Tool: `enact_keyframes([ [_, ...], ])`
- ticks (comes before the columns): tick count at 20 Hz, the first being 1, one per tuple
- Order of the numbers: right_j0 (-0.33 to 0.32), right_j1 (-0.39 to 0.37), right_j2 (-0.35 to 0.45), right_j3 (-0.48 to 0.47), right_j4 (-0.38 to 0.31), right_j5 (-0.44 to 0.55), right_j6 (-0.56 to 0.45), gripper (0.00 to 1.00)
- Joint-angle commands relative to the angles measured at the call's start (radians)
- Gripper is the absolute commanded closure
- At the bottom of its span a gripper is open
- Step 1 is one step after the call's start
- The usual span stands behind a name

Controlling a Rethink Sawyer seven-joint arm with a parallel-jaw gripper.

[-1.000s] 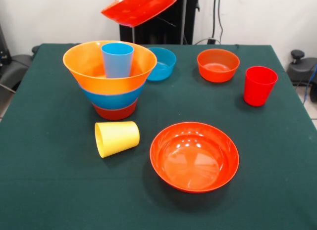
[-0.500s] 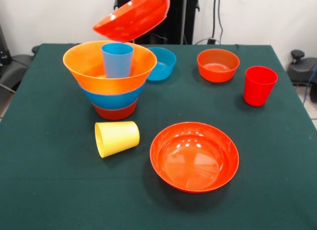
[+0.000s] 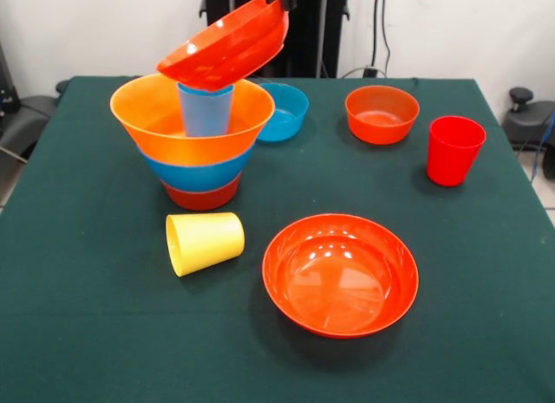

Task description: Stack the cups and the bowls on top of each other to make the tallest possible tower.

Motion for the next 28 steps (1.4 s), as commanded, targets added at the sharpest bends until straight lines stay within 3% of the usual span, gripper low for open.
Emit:
enact_keyframes([
  [1,-0.017,0.018,0.102,0.077,-0.062,-0.007,-0.176,1.0],
  [28,-0.089,-0.07,0.139,0.14,-0.068,0.057,-0.203,1.0],
])
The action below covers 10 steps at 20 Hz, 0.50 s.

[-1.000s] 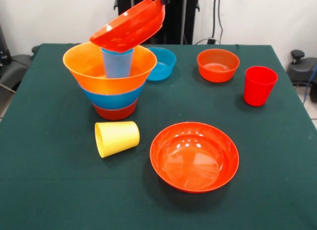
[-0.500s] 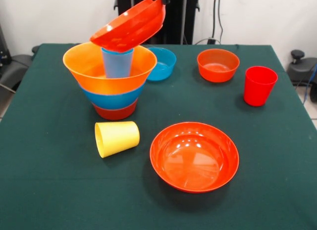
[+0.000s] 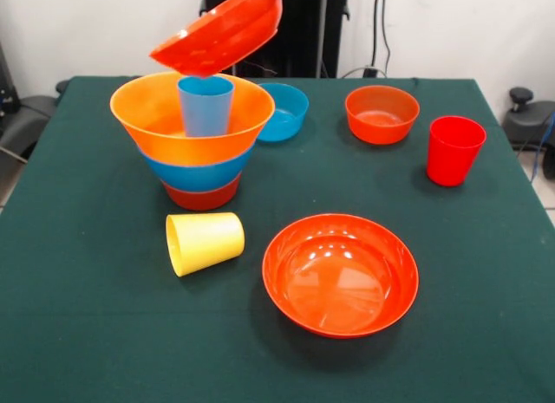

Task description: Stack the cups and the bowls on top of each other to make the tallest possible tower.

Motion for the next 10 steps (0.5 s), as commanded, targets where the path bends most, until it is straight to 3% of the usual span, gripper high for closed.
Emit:
enact_keyframes([
  [1,-0.027,-0.006,0.084,0.09,-0.057,0.053,-0.204,1.0],
  [10,-0.062,0.037,0.107,0.068,-0.091,0.032,-0.211,1.0],
])
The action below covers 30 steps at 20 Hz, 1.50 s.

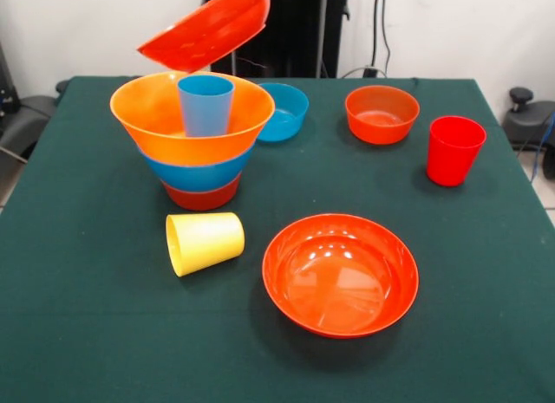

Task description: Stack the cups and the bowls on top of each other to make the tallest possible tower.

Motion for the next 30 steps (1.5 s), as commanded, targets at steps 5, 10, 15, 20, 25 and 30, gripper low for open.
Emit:
enact_keyframes([
  [5,-0.037,0.082,0.106,0.025,-0.107,0.025,-0.218,1.0],
  [10,-0.049,0.092,0.115,0.019,-0.117,0.022,-0.219,1.0],
  [15,-0.068,0.093,0.134,0.005,-0.13,0.038,-0.222,1.0],
  [20,-0.092,0.09,0.157,-0.001,-0.14,0.053,-0.225,1.0],
  [25,-0.106,0.092,0.176,-0.008,-0.148,0.062,-0.221,1.0],
  [30,-0.094,0.114,0.187,-0.015,-0.165,0.033,-0.183,1.0],
])
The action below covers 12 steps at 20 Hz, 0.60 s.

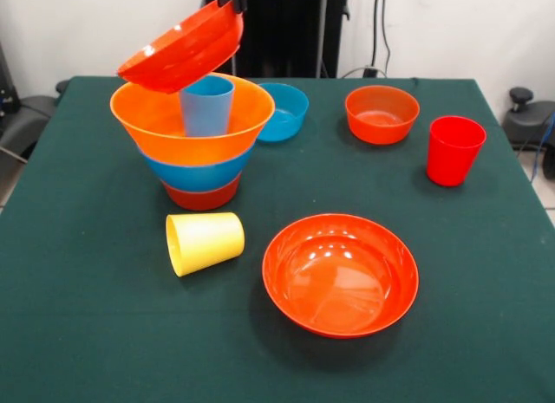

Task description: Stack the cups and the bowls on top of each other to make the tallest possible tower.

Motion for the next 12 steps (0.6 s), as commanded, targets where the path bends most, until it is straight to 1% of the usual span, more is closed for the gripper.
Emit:
enact_keyframes([
  [1,0.013,0.062,0.089,-0.011,-0.069,0.026,-0.173,1.0],
  [5,0.029,0.089,0.1,-0.028,-0.076,0.01,-0.143,1.0],
  [12,0.046,0.103,0.101,-0.032,-0.08,-0.009,-0.11,1.0],
])
